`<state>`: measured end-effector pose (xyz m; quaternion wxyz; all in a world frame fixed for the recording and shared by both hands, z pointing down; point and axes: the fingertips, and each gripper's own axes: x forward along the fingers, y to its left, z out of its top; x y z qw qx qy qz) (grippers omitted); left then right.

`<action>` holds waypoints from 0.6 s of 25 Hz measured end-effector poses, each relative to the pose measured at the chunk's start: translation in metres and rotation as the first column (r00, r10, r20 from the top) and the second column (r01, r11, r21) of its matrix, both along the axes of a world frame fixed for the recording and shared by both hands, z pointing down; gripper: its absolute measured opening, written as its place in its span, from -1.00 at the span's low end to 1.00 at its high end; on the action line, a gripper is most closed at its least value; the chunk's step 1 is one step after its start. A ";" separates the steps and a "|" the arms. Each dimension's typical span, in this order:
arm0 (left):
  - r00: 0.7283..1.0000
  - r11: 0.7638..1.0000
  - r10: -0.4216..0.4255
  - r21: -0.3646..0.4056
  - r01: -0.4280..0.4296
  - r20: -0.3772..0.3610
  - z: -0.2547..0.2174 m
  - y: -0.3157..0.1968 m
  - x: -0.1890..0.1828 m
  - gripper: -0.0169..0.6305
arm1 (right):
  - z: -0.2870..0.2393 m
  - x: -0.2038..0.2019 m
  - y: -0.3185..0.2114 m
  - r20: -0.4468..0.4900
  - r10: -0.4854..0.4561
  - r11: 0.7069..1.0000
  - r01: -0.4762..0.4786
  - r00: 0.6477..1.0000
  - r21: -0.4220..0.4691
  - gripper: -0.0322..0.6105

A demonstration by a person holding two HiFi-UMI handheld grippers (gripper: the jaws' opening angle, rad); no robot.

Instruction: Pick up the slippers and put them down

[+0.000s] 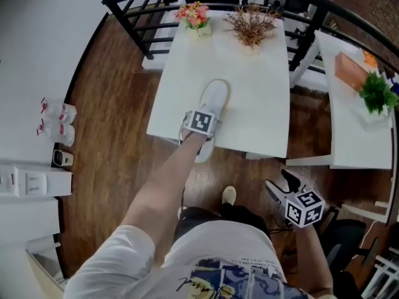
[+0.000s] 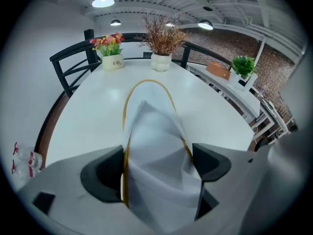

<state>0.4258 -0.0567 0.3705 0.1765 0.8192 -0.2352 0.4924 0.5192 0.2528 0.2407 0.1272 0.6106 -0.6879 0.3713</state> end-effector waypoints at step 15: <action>0.946 0.948 -0.287 0.098 0.304 -0.154 -0.079 -0.055 -0.290 0.28 | 0.013 -0.187 -0.100 0.016 -0.339 0.941 0.339 0.941 -0.011 0.05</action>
